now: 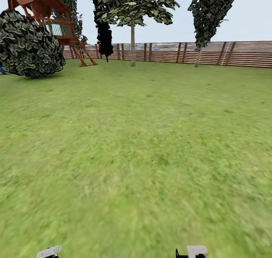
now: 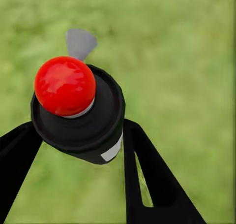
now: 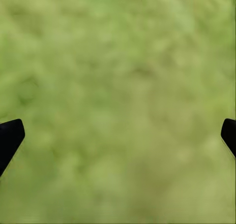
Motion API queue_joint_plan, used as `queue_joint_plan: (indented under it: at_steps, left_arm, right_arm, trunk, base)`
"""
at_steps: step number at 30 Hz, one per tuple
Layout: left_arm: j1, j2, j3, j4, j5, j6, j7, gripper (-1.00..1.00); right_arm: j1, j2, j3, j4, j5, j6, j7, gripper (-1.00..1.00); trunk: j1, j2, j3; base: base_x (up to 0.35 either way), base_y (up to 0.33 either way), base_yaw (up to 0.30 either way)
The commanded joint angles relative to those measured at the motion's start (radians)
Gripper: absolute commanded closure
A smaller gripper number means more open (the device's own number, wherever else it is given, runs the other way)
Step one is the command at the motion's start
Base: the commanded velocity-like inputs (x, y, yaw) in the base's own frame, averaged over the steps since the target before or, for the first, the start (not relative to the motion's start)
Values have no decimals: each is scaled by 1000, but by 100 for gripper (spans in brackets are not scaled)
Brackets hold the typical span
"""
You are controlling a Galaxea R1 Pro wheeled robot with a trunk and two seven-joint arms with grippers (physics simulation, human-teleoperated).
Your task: In the garden, pick up the pesticide atomizer on the floor and spray pesticide onto both trees until each tree trunk is fully covered.
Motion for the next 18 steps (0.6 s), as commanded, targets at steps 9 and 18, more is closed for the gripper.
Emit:
queue_joint_plan:
  at_steps: [9, 18]
  left_arm:
    - [0, 2, 0, 0, 0, 0, 0, 100]
    - [0, 3, 0, 0, 0, 0, 0, 100]
  right_arm:
    - [0, 0, 0, 0, 0, 0, 0, -100]
    - [0, 2, 0, 0, -1, 0, 0, -100]
  trunk:
    - [0, 0, 0]
    - [0, 0, 0]
  base:
    - [339, 0, 0]
    - [339, 0, 0]
